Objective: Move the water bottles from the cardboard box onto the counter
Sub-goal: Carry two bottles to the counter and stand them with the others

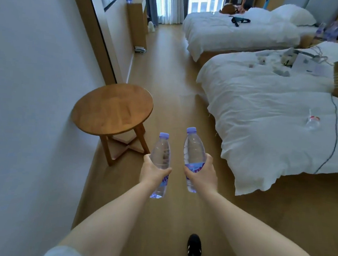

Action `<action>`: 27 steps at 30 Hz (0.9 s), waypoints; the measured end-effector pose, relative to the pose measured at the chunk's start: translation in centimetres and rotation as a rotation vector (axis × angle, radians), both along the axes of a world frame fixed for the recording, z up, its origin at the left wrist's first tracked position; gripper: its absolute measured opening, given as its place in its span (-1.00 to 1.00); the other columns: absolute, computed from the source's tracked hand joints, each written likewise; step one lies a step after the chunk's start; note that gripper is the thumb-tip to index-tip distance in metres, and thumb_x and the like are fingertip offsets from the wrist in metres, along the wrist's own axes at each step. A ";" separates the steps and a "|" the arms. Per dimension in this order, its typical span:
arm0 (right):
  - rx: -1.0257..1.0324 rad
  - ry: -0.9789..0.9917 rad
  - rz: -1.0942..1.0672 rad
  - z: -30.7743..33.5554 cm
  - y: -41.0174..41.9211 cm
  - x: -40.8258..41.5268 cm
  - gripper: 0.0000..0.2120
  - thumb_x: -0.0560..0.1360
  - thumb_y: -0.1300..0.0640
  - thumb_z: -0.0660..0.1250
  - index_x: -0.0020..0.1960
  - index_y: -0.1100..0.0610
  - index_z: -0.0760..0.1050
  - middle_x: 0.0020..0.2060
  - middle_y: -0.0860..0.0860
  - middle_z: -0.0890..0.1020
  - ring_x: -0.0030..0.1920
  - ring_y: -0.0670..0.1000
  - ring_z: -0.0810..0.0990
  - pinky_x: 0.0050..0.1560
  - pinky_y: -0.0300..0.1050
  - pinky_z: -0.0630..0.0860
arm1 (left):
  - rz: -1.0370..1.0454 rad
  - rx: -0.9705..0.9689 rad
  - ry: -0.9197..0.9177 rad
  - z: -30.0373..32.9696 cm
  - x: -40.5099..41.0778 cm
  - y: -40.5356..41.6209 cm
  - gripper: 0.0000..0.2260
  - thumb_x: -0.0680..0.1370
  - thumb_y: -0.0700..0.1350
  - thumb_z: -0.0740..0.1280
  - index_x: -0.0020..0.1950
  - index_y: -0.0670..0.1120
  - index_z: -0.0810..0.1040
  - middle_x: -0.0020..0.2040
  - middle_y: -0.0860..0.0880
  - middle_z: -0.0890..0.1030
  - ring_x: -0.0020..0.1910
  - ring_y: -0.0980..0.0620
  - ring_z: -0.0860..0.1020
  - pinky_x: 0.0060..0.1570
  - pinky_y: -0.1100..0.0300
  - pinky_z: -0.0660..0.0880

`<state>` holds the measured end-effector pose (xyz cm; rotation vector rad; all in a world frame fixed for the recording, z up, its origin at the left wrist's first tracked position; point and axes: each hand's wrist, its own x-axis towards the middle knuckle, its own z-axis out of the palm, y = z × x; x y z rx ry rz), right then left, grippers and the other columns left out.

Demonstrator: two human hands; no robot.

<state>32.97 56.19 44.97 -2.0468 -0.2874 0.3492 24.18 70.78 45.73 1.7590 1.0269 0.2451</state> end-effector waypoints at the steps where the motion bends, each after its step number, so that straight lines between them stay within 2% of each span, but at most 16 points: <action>1: -0.014 -0.003 0.015 0.1 1.2 2.1 -0.30 0.33 -0.10 0.51 0.32 -0.09 0.20 0.06 -0.09 0.49 -0.08 -0.09 0.55 -0.18 -0.18 0.54 | 0.009 0.007 0.001 0.1 1.8 1.0 -0.37 0.34 -0.05 0.57 0.24 0.02 0.25 -0.02 0.09 0.48 -0.10 0.08 0.53 -0.14 0.16 0.48; 3: -0.034 -0.013 0.057 0.4 3.5 6.3 -0.29 0.34 -0.11 0.50 0.34 -0.08 0.18 0.08 -0.08 0.48 -0.03 -0.04 0.57 -0.05 -0.01 0.61 | 0.016 0.026 -0.003 0.4 5.5 3.1 -0.33 0.34 -0.05 0.57 0.29 0.00 0.25 0.03 0.07 0.49 -0.04 0.06 0.53 -0.08 0.15 0.50; 4: -0.041 -0.026 0.079 0.6 4.7 8.4 -0.29 0.35 -0.11 0.50 0.34 -0.08 0.18 0.08 -0.08 0.47 -0.02 -0.04 0.57 -0.03 0.00 0.62 | 0.019 0.038 -0.010 0.6 7.4 4.2 -0.32 0.33 -0.05 0.58 0.30 -0.01 0.25 0.06 0.06 0.49 0.00 0.05 0.53 -0.03 0.13 0.52; 6: -0.046 -0.046 0.116 1.2 7.0 12.2 -0.28 0.35 -0.11 0.51 0.35 -0.07 0.17 0.08 -0.09 0.45 -0.02 -0.05 0.56 -0.08 -0.08 0.62 | 0.033 0.059 -0.025 1.1 10.8 6.4 -0.31 0.33 -0.05 0.58 0.31 -0.03 0.25 0.10 0.04 0.50 0.04 0.04 0.53 0.03 0.11 0.52; 10: -0.051 -0.037 0.108 1.7 12.0 18.6 -0.31 0.35 -0.12 0.50 0.31 -0.11 0.17 0.05 -0.12 0.44 -0.08 -0.09 0.56 -0.20 -0.23 0.55 | 0.093 0.068 -0.013 1.5 16.8 11.3 -0.30 0.35 -0.01 0.56 0.34 -0.02 0.24 0.10 0.07 0.48 0.01 0.06 0.50 -0.04 0.16 0.44; 13: -0.059 -0.041 0.115 1.2 16.5 23.9 -0.32 0.36 -0.12 0.50 0.31 -0.10 0.17 0.05 -0.11 0.44 -0.08 -0.06 0.56 -0.13 -0.13 0.61 | 0.128 0.092 0.030 1.2 21.9 15.8 -0.32 0.35 0.04 0.55 0.33 0.00 0.25 0.11 0.08 0.50 0.00 0.05 0.50 -0.01 0.10 0.48; 16: -0.062 -0.053 0.122 0.6 21.8 29.2 -0.31 0.37 -0.10 0.51 0.33 -0.07 0.17 0.06 -0.10 0.43 -0.03 -0.06 0.55 -0.12 -0.16 0.61 | 0.130 0.101 0.055 0.4 27.4 20.9 -0.32 0.35 0.09 0.53 0.33 -0.01 0.26 0.12 0.05 0.54 0.05 -0.01 0.55 0.01 0.05 0.53; 20: -0.056 -0.066 0.097 0.4 30.1 37.3 -0.27 0.37 -0.07 0.51 0.37 -0.04 0.16 0.10 -0.03 0.45 0.07 0.00 0.53 -0.02 -0.08 0.63 | 0.123 0.078 0.035 -0.1 35.7 29.0 -0.31 0.35 0.07 0.54 0.35 -0.04 0.26 0.18 0.01 0.54 0.12 -0.03 0.56 0.11 0.01 0.53; 24: -0.053 -0.058 0.056 1.5 37.2 44.4 -0.24 0.36 -0.08 0.51 0.39 -0.04 0.15 0.11 -0.01 0.45 0.09 0.02 0.52 0.01 -0.06 0.62 | 0.087 0.117 0.062 1.1 42.9 36.2 -0.41 0.35 0.07 0.54 0.21 0.03 0.28 0.11 0.03 0.55 -0.01 0.02 0.56 -0.01 0.07 0.54; 27: -0.039 -0.051 0.040 2.6 41.5 49.5 -0.23 0.36 -0.09 0.52 0.40 -0.04 0.14 0.13 -0.02 0.45 0.09 0.00 0.52 0.03 -0.08 0.61 | 0.092 0.109 0.082 2.2 48.3 40.6 -0.38 0.35 0.09 0.53 0.26 -0.01 0.29 0.12 0.02 0.55 0.04 -0.02 0.58 0.03 0.03 0.55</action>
